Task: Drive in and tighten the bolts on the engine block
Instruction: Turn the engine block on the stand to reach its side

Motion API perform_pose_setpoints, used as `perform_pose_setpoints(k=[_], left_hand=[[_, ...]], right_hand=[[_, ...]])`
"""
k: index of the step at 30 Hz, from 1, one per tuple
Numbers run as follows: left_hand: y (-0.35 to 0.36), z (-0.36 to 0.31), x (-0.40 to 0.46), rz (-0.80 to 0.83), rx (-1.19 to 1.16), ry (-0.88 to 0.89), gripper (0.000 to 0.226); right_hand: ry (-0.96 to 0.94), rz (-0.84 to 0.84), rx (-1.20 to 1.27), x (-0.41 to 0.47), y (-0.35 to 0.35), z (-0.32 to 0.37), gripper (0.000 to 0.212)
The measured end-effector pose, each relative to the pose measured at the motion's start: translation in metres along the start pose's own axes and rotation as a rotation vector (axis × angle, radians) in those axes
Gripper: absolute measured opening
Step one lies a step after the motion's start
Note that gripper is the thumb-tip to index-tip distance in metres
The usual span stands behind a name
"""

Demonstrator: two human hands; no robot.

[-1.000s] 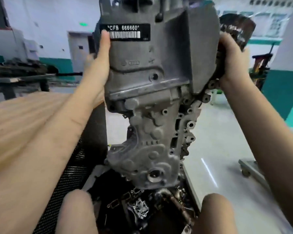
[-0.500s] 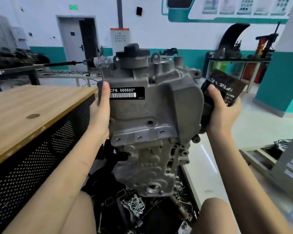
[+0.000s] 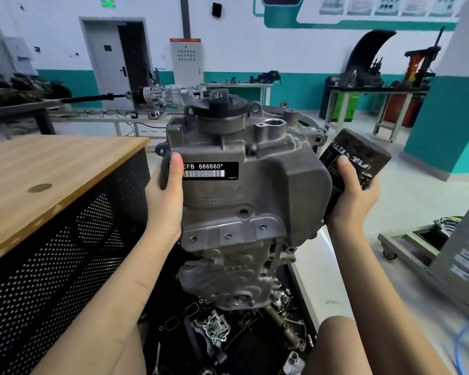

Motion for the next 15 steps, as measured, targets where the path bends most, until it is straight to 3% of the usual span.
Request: perform_pose_setpoints(k=[4,8,12,15], left_hand=[[0.006,0.000,-0.010,-0.017,-0.018,0.059,0.054],[0.006,0.002,-0.017,-0.073,-0.033,0.113,0.062],[0.003,0.006,-0.017,-0.118,-0.063,0.136,0.093],[0.004,0.009,-0.008,-0.119,-0.046,0.137,0.091]], right_hand=[[-0.008,0.010,0.032,0.004,-0.010,-0.001,0.045],[-0.031,-0.014,0.077,0.006,-0.019,-0.004,0.059],[-0.037,-0.003,0.098,0.008,-0.020,-0.007,0.056],[-0.045,0.003,0.078,0.011,-0.011,-0.009,0.051]])
Point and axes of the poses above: each hand's wrist, its own x-axis towards the middle knuckle, its own y-axis out of the palm, z = x × y, the point moved 2 cm from there along x, towards the middle knuckle, and after that the axes turned 3 degrees about -z, right-handed, at the moved point
